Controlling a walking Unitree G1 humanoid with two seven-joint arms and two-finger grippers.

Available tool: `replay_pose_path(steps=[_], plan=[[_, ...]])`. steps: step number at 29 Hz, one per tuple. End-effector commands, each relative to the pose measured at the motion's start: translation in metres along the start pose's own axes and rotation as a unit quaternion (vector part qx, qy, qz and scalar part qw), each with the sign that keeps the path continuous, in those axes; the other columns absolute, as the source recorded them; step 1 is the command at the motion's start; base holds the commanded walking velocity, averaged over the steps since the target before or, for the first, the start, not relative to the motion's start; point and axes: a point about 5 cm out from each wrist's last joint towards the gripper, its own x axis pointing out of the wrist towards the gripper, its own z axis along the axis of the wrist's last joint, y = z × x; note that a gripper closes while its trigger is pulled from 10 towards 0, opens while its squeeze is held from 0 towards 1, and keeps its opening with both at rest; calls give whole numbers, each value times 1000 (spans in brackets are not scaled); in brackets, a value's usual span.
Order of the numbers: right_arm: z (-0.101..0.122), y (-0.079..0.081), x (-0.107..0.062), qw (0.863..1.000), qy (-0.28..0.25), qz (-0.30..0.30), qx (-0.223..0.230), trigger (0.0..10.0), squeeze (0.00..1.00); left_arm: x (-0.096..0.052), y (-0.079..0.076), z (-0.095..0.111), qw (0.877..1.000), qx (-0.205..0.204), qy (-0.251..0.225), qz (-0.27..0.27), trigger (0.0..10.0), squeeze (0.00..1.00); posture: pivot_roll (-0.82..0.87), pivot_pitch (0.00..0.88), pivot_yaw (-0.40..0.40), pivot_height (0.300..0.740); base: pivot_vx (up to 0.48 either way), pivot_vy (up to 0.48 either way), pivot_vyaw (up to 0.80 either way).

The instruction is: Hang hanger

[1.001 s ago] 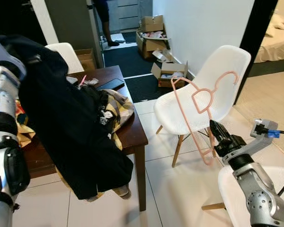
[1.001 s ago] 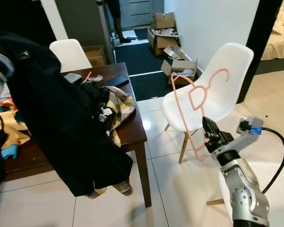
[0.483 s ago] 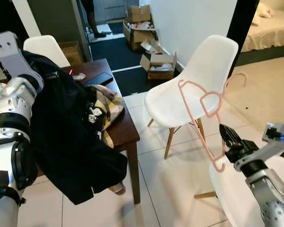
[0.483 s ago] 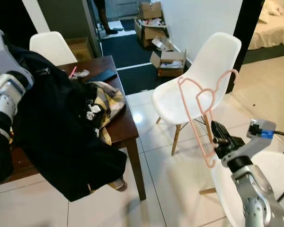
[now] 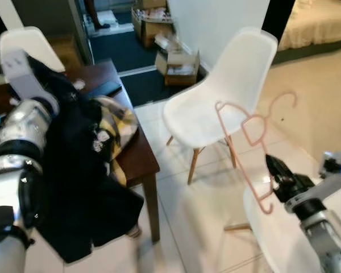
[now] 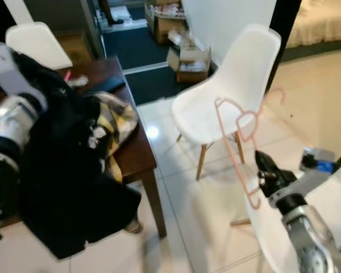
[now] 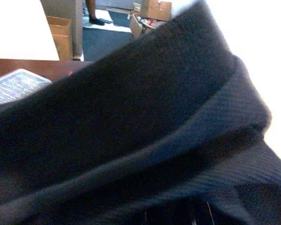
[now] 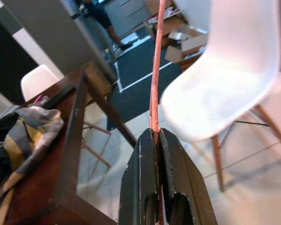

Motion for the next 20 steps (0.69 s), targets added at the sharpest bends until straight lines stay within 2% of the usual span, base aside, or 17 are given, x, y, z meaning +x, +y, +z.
replay_pose_path(steps=[1,8,12,14,15,16,17,18,19,20], plan=[[-3,5,2,1000,5,10,6,10000,0,-3,9,-2,1000,1,0,13,10000,0,-210,157,52,710,480,0,0],[-7,7,6,1000,8,14,9,10000,0,-3,7,-1,1000,-1,-13,1,10000,0,-201,136,56,710,421,0,0],[-8,8,7,1000,8,15,9,10000,0,-3,4,-7,1000,8,0,-10,10000,0,-196,127,58,710,0,0,0],[-8,8,9,1000,8,17,9,10000,0,-6,4,-21,998,49,35,-7,10000,0,-192,118,59,710,0,0,0],[-8,8,10,1000,7,17,9,10000,0,-8,7,-31,997,47,59,6,10000,0,-186,110,58,710,0,0,0],[-8,8,10,1000,7,17,9,10000,0,-8,7,-31,997,47,59,6,10000,0,-186,110,58,710,0,0,0],[-9,8,11,1000,6,18,9,10000,0,-13,10,-49,993,51,103,14,10000,506,-184,103,57,710,0,0,0],[-9,8,11,1000,6,18,9,10000,0,-13,10,-49,993,51,103,14,10000,506,-184,103,57,710,0,0,0],[-9,8,12,1000,6,19,8,10000,0,-17,13,-60,990,51,133,19,10000,506,-184,103,57,710,0,0,0],[-9,8,12,1000,6,19,8,10000,0,-17,13,-60,990,51,133,19,10000,506,-184,103,57,710,0,0,0]])
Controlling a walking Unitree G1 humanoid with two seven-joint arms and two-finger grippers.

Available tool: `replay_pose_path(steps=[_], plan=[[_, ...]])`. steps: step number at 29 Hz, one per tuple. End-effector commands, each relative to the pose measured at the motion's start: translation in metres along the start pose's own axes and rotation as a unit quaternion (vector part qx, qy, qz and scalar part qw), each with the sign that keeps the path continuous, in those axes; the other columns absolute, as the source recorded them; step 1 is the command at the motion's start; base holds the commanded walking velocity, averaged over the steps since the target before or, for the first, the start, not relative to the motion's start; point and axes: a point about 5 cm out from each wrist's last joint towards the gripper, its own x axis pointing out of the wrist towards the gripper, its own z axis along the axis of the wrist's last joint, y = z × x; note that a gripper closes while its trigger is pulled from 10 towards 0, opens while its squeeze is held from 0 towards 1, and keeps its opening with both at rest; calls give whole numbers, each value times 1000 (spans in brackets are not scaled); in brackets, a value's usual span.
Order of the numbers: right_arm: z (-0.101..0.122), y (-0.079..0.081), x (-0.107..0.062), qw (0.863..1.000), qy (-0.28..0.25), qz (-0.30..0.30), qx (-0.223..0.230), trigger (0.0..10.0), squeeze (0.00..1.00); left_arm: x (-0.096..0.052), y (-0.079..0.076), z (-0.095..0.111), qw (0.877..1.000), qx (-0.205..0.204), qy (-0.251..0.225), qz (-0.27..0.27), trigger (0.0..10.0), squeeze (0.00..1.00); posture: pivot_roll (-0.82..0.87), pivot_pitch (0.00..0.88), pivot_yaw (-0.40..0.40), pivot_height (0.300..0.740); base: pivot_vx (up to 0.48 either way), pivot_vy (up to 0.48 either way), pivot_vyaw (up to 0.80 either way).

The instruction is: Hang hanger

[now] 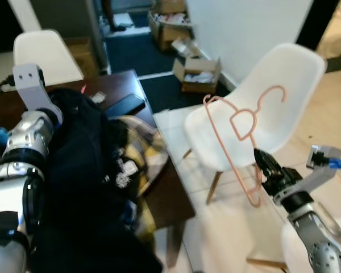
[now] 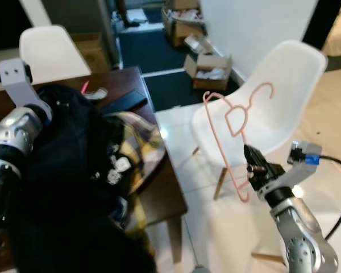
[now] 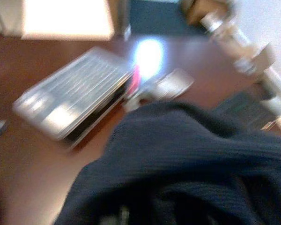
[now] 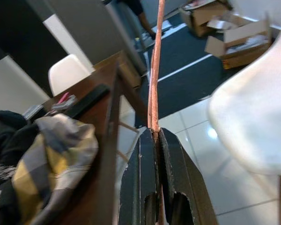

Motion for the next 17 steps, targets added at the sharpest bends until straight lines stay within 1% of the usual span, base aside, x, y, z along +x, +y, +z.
replay_pose_path(steps=[1,2,5,7,8,9,10,12,13,14,15,16,17], plan=[[-3,-2,1,1000,2,-1,-1,10000,0,-4,1,-29,998,13,67,-3,10000,1000,-181,89,59,710,0,0,0],[-2,-2,2,1000,0,0,-2,10000,0,-6,2,-37,996,20,86,-11,10000,1000,-175,84,58,710,0,0,0],[-2,-3,5,1000,-2,1,-2,10000,0,-8,6,-39,995,27,90,-19,10000,1000,-165,75,57,710,0,0,0],[-2,-3,6,1000,-3,1,-2,10000,0,-8,8,-36,996,30,83,-20,10000,1000,-165,75,57,710,0,0,0],[-2,-3,7,1000,-5,1,-1,10000,0,-9,12,-29,996,41,70,-22,10000,1000,-155,68,57,710,0,0,0],[-2,-3,7,1000,-5,1,-1,10000,0,-9,12,-29,996,41,70,-22,10000,1000,-155,68,57,710,0,0,0],[-2,-3,9,1000,-7,3,0,10000,0,-10,17,-17,996,67,52,-33,10000,1000,-146,58,60,710,0,0,0],[-2,-3,9,1000,-7,3,0,10000,0,-10,17,-17,996,67,52,-33,10000,1000,-146,58,60,710,0,0,0],[-3,-2,13,1000,-13,5,4,10000,0,-13,24,12,990,118,20,-70,10000,1000,-129,40,63,710,0,0,0],[-3,-2,13,1000,-13,5,4,10000,0,-13,24,12,990,118,20,-70,10000,1000,-129,40,63,710,0,0,0],[-3,-2,15,1000,-15,6,4,10000,0,-15,26,20,988,133,15,-82,10000,1000,-129,40,63,710,0,0,0],[-3,-2,15,1000,-15,6,4,10000,0,-15,26,20,988,133,15,-82,10000,1000,-129,40,63,710,0,0,0],[-3,-2,16,1000,-17,7,6,10000,0,-20,25,35,984,131,5,-118,10000,1000,-122,33,64,710,0,0,0]])
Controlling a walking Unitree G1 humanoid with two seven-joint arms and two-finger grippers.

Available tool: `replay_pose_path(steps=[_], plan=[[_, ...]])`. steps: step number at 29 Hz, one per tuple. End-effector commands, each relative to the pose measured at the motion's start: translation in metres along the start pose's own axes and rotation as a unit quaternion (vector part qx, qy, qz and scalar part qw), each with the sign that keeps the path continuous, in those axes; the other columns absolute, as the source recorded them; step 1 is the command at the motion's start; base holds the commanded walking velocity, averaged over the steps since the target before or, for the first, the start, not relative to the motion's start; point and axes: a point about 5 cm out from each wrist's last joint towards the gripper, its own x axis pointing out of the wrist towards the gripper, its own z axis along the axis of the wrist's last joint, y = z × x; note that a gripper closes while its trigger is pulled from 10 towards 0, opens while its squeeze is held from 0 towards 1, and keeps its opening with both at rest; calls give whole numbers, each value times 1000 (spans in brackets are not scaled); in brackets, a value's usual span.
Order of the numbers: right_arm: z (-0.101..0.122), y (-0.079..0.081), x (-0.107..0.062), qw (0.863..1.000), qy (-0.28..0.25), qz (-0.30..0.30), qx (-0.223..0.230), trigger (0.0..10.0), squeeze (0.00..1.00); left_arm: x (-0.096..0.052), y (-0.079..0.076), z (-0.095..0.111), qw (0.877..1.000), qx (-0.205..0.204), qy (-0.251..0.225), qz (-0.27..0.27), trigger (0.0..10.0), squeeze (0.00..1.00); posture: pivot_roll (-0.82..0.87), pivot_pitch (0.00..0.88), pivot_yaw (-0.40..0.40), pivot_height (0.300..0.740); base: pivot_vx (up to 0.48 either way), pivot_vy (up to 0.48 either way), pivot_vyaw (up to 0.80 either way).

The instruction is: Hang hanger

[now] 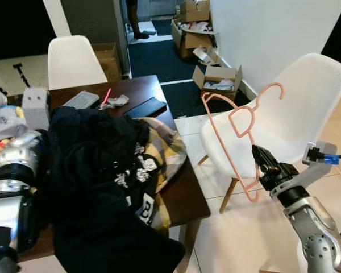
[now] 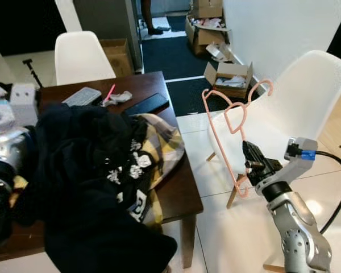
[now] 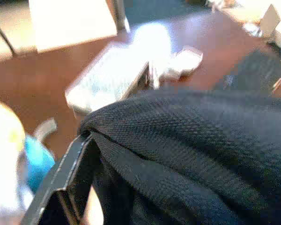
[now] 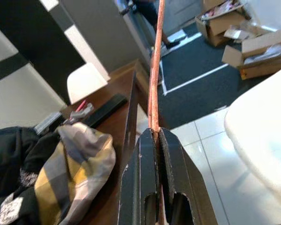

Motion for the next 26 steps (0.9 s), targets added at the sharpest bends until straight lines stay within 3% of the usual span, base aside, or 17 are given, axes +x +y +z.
replay_pose_path(steps=[1,3,6,7,8,9,10,11,13,14,17,19,22,24,26], plan=[[-3,2,3,1000,-3,5,3,10000,0,-7,5,14,999,13,-9,-32,10000,1000,-122,33,64,710,0,0,0],[-2,2,5,1000,-7,8,7,10000,0,-25,0,40,992,12,-31,-121,10000,1000,-113,28,65,710,0,0,0],[-2,2,6,1000,-8,9,9,10000,0,-36,-2,49,987,23,-39,-155,10000,1000,-96,20,58,710,0,0,0],[-2,2,9,1000,-10,12,13,10000,0,-48,0,52,983,53,-29,-173,10000,1000,-84,13,55,710,0,0,0],[-2,2,9,1000,-10,12,13,10000,0,-48,0,52,983,53,-29,-173,10000,1000,-84,13,55,710,0,0,0],[-3,2,12,1000,-10,16,15,10000,0,-59,4,48,979,93,0,-182,10000,1000,-74,6,52,710,0,0,0],[-3,2,15,1000,-10,20,16,10000,0,-68,9,39,973,140,43,-178,10000,1000,-65,3,48,710,0,0,0],[-3,2,15,1000,-10,20,16,10000,0,-68,9,39,973,140,43,-178,10000,1000,-65,3,48,710,0,0,0],[-3,2,18,1000,-9,25,17,10000,0,-78,20,24,961,195,110,-159,10000,1000,-58,0,46,710,0,0,0],[-3,2,18,1000,-9,25,17,10000,0,-78,20,24,961,195,110,-159,10000,1000,-58,0,46,710,0,0,0],[-7,3,23,999,4,32,8,10000,0,-85,44,1,951,227,192,-87,10000,1000,-48,0,41,710,0,0,0],[-9,4,24,999,11,35,3,10000,0,-87,51,-8,944,240,219,-65,10000,1000,-49,0,42,710,0,0,0],[-10,5,24,999,16,37,1,10000,0,-91,54,-14,935,252,244,-50,10000,1000,-50,0,42,710,0,0,0],[-11,6,23,999,21,41,-3,10000,0,-101,59,-23,911,284,295,-40,10000,1000,-56,0,47,710,0,0,0],[-11,6,23,999,21,41,-3,10000,0,-101,59,-23,911,284,295,-40,10000,1000,-56,0,47,710,0,0,0]])
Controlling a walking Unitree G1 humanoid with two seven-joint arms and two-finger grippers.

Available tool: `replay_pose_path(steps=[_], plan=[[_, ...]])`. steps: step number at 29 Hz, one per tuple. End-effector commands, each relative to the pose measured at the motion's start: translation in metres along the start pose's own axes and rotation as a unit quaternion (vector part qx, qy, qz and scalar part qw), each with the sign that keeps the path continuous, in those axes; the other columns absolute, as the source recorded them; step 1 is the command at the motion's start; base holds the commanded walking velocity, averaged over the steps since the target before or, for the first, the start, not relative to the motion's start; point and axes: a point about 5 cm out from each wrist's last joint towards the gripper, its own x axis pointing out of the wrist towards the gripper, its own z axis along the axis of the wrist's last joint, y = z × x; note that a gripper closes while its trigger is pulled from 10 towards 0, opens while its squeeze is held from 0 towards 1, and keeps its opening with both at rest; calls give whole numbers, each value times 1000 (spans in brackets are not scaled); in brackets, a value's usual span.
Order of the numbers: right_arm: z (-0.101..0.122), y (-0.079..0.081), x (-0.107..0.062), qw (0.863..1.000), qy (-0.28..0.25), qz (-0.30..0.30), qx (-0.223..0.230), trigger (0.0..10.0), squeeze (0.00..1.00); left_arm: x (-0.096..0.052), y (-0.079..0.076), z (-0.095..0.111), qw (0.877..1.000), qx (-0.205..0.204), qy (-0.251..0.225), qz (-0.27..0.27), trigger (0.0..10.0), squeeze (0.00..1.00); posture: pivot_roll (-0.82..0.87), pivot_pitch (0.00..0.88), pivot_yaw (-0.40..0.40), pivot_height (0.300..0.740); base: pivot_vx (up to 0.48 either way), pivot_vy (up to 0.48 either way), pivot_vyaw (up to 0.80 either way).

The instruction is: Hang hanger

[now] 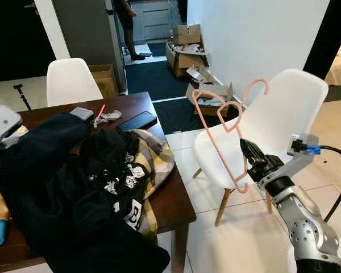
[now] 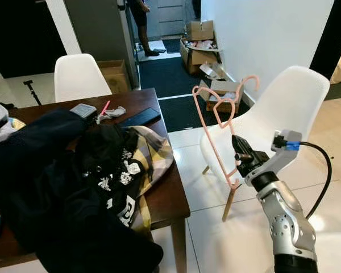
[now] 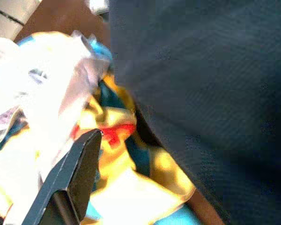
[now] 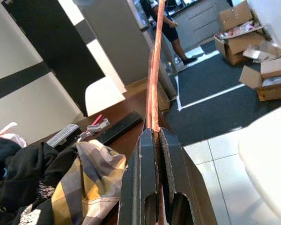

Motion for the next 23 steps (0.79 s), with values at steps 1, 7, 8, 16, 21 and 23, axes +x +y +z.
replay_pose_path(steps=[1,7,8,16,21,23], plan=[[-3,1,0,1000,10,4,-5,10000,0,-6,1,-3,999,29,32,2,10000,1000,-56,0,47,710,0,0,0],[2,-1,-5,1000,-1,11,2,10000,0,-36,-44,27,966,62,-108,-224,10000,1000,-66,0,55,710,0,0,0],[3,0,-5,1000,-6,17,8,10000,0,-45,-47,31,956,71,-131,-252,10000,1000,-73,0,55,710,0,0,0],[7,1,-3,999,-22,24,32,10000,0,-74,-46,43,927,79,-218,-296,10000,1000,-60,0,47,710,0,0,0],[6,0,-1,999,-17,26,33,10000,0,-77,-40,33,937,65,-195,-283,10000,1000,-56,0,44,710,0,0,0],[6,0,-1,999,-14,28,32,10000,0,-63,-29,12,967,61,-99,-229,10000,1000,-52,0,41,710,0,0,0]])
